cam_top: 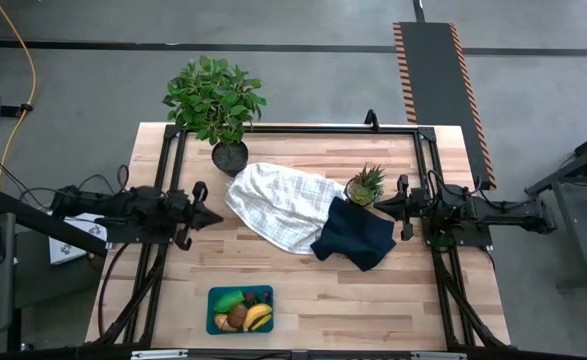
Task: Pick and placing Produce into tupperware
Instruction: Return to Home Position
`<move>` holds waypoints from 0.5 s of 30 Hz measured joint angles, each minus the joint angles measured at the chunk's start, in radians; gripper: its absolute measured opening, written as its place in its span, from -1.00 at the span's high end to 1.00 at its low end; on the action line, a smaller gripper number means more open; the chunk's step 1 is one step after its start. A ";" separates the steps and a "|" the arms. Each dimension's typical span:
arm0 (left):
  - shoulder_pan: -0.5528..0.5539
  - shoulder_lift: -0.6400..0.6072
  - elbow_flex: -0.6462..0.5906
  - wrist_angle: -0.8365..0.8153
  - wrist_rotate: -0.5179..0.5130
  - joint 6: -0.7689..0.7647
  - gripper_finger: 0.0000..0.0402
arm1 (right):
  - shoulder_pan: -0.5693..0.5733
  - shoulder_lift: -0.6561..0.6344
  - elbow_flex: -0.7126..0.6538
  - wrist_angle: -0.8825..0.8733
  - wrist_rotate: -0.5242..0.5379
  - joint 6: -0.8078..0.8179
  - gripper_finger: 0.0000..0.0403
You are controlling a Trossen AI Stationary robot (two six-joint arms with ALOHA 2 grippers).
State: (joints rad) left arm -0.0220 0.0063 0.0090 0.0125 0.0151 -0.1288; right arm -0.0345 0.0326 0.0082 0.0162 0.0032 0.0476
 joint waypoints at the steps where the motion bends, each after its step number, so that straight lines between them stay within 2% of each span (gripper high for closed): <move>1: 0.020 0.000 0.000 -0.001 0.000 0.000 1.00 | 0.000 0.000 0.000 0.000 0.000 0.000 1.00; 6: 0.078 0.000 0.000 -0.001 -0.001 0.000 1.00 | 0.000 0.000 0.000 0.000 0.000 0.000 1.00; 15: 0.079 0.000 0.000 -0.001 0.000 0.000 1.00 | 0.000 0.000 0.000 0.000 0.000 0.000 1.00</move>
State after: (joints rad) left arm 0.0570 0.0063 0.0090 0.0114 0.0147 -0.1287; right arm -0.0345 0.0326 0.0082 0.0162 0.0032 0.0477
